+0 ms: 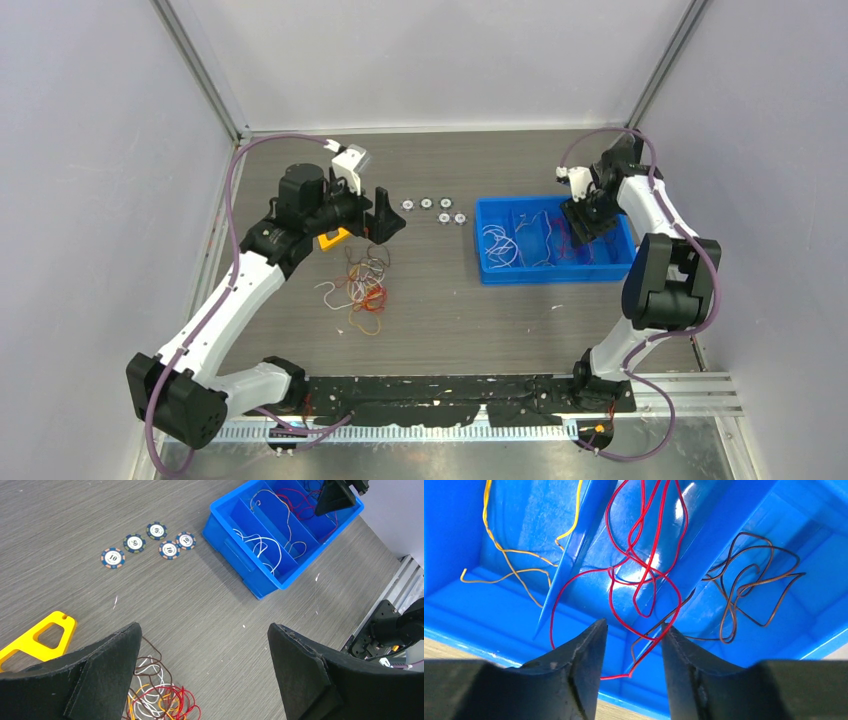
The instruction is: Untangle the cables
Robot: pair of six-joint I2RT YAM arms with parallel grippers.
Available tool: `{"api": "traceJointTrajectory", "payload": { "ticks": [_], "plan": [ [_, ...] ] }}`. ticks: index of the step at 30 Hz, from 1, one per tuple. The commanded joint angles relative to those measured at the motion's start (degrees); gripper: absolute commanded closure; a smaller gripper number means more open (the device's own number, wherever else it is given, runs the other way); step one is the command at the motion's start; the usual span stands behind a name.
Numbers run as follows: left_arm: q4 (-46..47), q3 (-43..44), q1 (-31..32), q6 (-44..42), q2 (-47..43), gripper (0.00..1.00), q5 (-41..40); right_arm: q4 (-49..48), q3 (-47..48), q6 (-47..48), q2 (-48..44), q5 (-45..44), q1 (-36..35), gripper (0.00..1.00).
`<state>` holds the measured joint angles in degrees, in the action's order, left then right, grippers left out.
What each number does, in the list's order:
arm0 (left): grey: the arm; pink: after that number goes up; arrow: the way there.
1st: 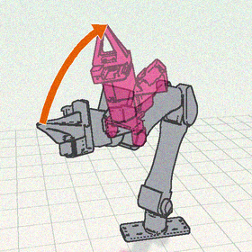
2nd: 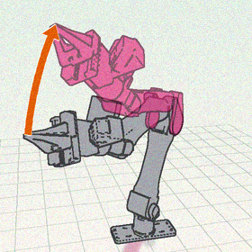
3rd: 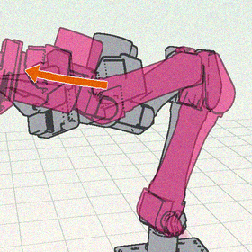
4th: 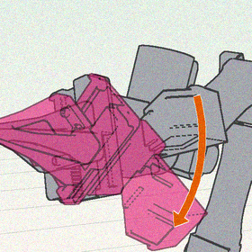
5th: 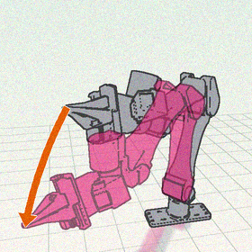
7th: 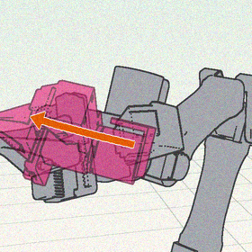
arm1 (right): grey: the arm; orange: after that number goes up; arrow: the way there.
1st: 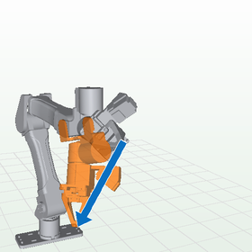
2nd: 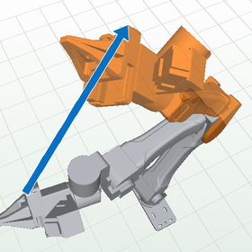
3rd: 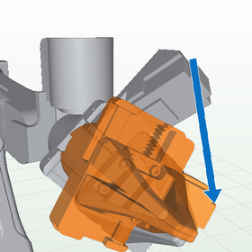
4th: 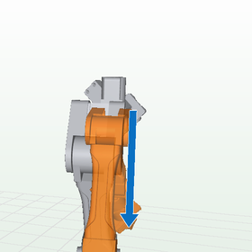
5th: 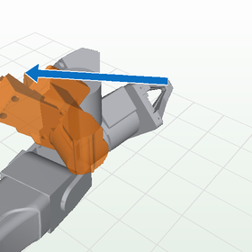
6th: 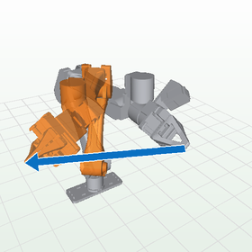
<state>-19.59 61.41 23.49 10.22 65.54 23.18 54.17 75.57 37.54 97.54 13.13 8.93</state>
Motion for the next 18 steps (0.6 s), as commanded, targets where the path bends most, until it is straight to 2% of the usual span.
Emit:
{"api": "traceJointTrajectory", "payload": {
  "ticks": [1, 3, 6, 8, 10, 15, 17, 18],
  "plan": [
    [1.8, 0.5, -0.4, -0.3, 0.1, 0.00, 1.1, -3.5, -0.5, 2.2, -1.1, -2.9, -1.7, 0.54],
    [2.0, 0.6, -0.5, -0.3, 0.2, 0.00, 1.1, -3.6, -0.7, 2.8, -0.8, -4.0, -2.3, 0.60],
    [2.3, 0.6, -0.5, -0.2, 0.3, 0.00, 1.1, -4.5, -1.9, 4.1, -0.5, -6.5, -3.4, 0.55],
    [2.3, 0.6, -0.6, -0.2, 0.2, 0.00, 1.2, -5.7, -2.5, 4.8, -0.6, -7.0, -3.6, 0.55],
    [2.2, 0.5, -0.7, -0.2, 0.1, 0.00, 1.2, -6.6, -2.7, 5.3, -0.3, -7.8, -4.0, 0.60],
    [1.8, 0.2, -0.9, -0.2, -0.3, 0.00, 1.4, -5.5, -1.4, 5.5, -1.5, -7.5, -5.2, 0.88],
    [1.8, 0.0, -1.0, 0.0, -0.2, 0.01, 1.6, -5.0, -1.0, 5.2, -2.8, -7.9, -6.6, 0.90],
    [1.8, -0.2, -1.0, 0.2, -0.3, 0.01, 1.8, -5.0, -1.0, 5.0, -3.1, -9.0, -6.9, 0.88]
  ]
}}
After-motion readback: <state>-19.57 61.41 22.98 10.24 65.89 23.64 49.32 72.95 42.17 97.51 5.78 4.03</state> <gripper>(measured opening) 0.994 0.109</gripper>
